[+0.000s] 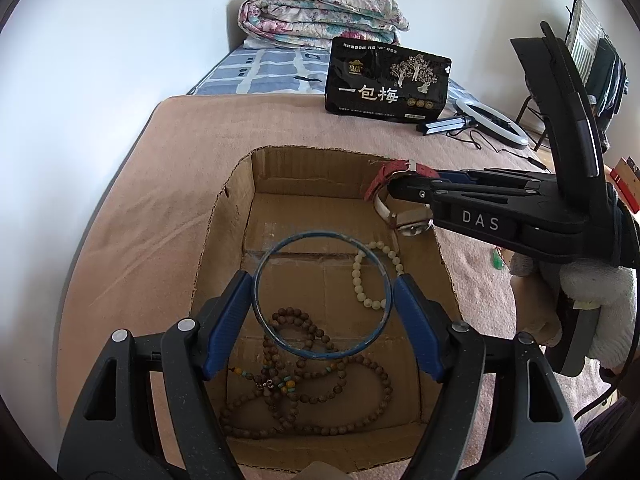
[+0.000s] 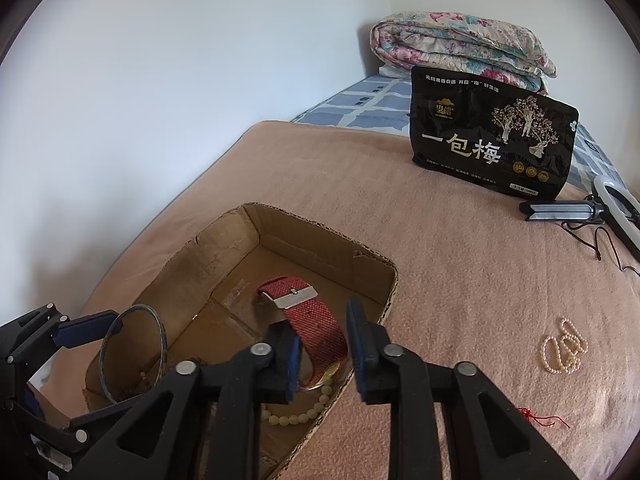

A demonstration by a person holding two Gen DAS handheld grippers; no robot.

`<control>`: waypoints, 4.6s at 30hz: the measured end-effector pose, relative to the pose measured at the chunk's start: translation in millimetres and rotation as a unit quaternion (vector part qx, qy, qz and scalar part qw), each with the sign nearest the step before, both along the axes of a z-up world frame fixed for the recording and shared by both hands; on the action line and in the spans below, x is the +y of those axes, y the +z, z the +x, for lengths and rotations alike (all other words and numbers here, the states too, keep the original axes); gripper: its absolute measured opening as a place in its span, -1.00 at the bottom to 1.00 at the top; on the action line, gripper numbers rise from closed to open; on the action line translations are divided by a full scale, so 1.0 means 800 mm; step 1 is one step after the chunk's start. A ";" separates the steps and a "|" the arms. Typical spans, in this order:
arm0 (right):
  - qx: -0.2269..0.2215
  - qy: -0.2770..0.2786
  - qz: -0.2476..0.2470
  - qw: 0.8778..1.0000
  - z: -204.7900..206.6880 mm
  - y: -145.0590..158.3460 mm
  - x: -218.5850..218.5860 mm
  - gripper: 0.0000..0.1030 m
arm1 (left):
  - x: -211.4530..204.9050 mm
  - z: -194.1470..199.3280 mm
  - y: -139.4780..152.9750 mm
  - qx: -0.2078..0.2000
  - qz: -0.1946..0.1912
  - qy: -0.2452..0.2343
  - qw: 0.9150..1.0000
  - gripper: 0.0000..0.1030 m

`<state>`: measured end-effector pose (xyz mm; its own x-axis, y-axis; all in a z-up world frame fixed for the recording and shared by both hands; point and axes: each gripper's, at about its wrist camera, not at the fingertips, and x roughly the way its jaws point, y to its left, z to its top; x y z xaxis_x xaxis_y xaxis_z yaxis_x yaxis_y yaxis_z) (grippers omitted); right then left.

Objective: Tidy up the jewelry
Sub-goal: 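Open the left gripper dropping the bangle while the right gripper releases the watch into the box, then move the left tool to the green jade pendant while the right tool approaches the pearl necklace, then close the left gripper on the jade pendant while the right gripper grasps the pearl necklace, then lift and carry the pendant with the left tool and pearls with the right tool over the box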

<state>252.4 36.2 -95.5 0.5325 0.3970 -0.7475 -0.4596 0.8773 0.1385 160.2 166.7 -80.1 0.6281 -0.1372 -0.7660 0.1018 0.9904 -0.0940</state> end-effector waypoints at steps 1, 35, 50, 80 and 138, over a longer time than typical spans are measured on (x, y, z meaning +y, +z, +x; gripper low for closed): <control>-0.001 -0.003 -0.001 1.000 0.000 0.000 -0.001 -0.38 | 0.000 0.001 -0.001 0.004 -0.001 0.002 1.000 0.49; -0.032 -0.027 0.007 0.999 -0.023 0.030 -0.043 0.28 | -0.013 -0.008 -0.003 0.037 0.029 0.019 0.999 0.57; -0.059 -0.077 0.018 0.995 -0.054 0.064 -0.153 0.79 | -0.084 -0.040 0.028 -0.017 0.035 -0.023 0.999 0.57; -0.007 -0.156 0.016 0.988 0.004 0.004 -0.347 0.90 | -0.257 0.014 -0.059 0.043 -0.037 -0.060 0.997 0.14; 0.044 0.012 -0.107 0.993 0.074 -0.083 -0.249 -0.89 | -0.266 0.056 -0.099 0.038 -0.028 -0.061 0.997 -0.68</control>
<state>311.5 -163.2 -162.2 0.4541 0.2353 -0.8594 -0.4754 0.8797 -0.0103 205.4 -45.8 -159.5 0.5450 -0.2538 -0.7991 0.2121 0.9638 -0.1615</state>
